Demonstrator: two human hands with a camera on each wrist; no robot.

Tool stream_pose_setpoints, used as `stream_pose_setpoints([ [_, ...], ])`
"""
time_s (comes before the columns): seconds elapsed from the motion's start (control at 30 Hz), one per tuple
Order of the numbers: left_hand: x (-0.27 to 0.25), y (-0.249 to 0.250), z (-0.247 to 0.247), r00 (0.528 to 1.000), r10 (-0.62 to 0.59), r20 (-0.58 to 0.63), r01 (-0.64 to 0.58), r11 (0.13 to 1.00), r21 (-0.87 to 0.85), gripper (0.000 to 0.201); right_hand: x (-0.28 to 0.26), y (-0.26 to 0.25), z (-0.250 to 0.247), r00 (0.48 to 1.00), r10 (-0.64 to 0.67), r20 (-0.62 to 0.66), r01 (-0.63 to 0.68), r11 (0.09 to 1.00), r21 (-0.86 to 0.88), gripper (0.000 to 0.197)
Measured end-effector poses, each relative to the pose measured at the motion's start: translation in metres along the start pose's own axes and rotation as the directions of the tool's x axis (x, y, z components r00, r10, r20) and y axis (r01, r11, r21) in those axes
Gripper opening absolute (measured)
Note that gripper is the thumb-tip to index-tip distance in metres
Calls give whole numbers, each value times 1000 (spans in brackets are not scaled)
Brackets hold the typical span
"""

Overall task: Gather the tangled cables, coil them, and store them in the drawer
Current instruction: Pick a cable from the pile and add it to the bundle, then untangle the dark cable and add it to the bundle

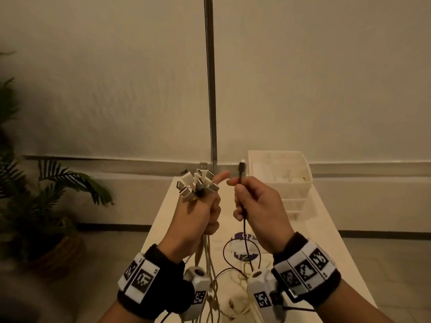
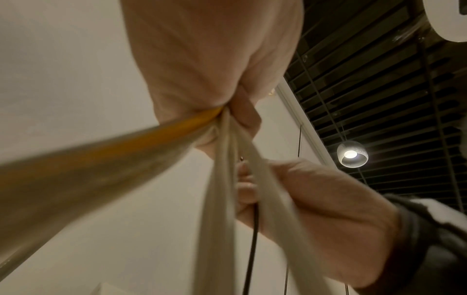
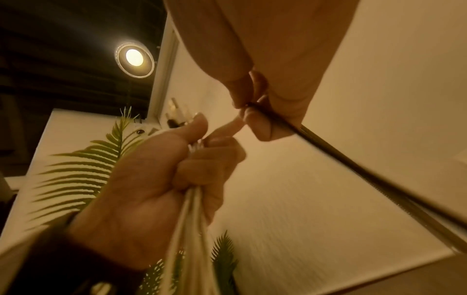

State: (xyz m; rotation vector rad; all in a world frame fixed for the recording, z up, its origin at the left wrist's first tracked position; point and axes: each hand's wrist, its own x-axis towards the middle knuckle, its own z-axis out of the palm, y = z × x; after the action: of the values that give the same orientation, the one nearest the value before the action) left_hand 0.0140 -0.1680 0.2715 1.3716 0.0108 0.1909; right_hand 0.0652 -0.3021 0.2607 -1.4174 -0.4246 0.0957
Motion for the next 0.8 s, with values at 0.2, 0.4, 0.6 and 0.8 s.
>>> stream_pose_setpoints([
  [0.2, 7, -6, 15, 998, 44, 53, -47, 997, 60, 44, -7, 3, 8, 999, -33, -19, 34, 999, 20, 15],
  [0.4, 15, -15, 19, 981, 134, -139, -131, 991, 34, 38, -17, 10, 3, 984, -174, 45, 178, 978, -109, 13],
  [0.6, 17, 7, 1, 951, 213, -224, -245, 961, -127, 41, -38, 51, -16, 991, -40, 127, 68, 972, -226, 8],
  [0.8, -3, 64, -27, 962, 242, -124, -261, 951, -168, 52, -31, 76, -64, 949, 163, 271, -59, 934, -354, 34],
])
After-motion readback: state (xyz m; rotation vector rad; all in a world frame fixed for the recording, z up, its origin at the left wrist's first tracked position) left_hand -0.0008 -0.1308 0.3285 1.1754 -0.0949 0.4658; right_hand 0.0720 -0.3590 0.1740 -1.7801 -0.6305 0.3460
